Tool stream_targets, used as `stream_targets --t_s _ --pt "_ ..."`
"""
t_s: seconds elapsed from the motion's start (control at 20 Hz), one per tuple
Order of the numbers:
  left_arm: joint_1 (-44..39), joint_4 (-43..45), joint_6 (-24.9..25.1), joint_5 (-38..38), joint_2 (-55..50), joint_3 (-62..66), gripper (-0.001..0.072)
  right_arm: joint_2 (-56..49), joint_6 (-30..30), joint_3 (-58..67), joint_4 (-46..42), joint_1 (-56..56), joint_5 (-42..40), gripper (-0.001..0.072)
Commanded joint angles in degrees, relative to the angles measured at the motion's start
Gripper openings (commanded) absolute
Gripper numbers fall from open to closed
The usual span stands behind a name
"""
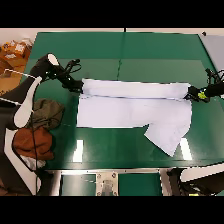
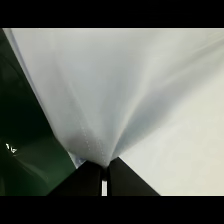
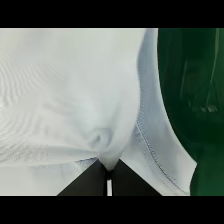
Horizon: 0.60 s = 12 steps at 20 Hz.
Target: Fold the shirts.
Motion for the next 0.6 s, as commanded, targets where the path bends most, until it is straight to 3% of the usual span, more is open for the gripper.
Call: stream_targets --t_s 0.0,0.05,0.1,0.15,0.2,0.25,0.4,0.45,0.5,0.55 --pt "-0.24 -0.46 0.07 -0.17 -0.04 0.11 0.0025 -0.17 0.09 0.11 0.07 -0.02 0.92 0.0017" --pt "-0.22 -1.27 -0.37 -0.17 -0.04 0.11 0.0025 -0.17 0.17 0.13 0.81 0.09 0.81 0.0078" --pt "-0.22 -2.38 -1.55 -0.04 -0.02 0.13 0.0026 -0.15 1.14 0.20 1.92 0.09 0.59 0.0196" --pt "-0.22 -3.63 -1.92 -0.02 0.00 0.17 0.0152 -0.15 2.51 0.63 2.73 0.09 0.57 0.0280" --pt "-0.22 -4.50 -2.86 -0.24 0.07 0.17 0.0447 -0.11 3.58 1.53 2.71 0.09 0.98 0.0297" --pt "-0.17 -4.63 -4.57 -0.98 0.28 0.17 0.0558 -0.11 4.28 3.13 2.40 -0.02 2.38 0.0297" --pt "-0.15 -1.20 -6.69 -10.19 0.42 2.40 0.0559 0.72 10.58 7.72 -2.19 -1.75 8.87 0.0287" --pt "-0.04 1.05 -8.35 -13.60 0.42 3.50 0.0559 1.42 12.41 8.22 -2.99 -2.51 10.95 0.0190" --pt "0.07 3.37 -10.47 -16.44 0.42 4.46 0.0504 2.21 13.05 8.13 -3.08 -3.28 12.76 0.0035" --pt "0.07 4.87 -11.54 -18.58 0.42 5.14 0.0284 3.08 14.03 7.82 -3.08 -3.89 14.75 0.0017"
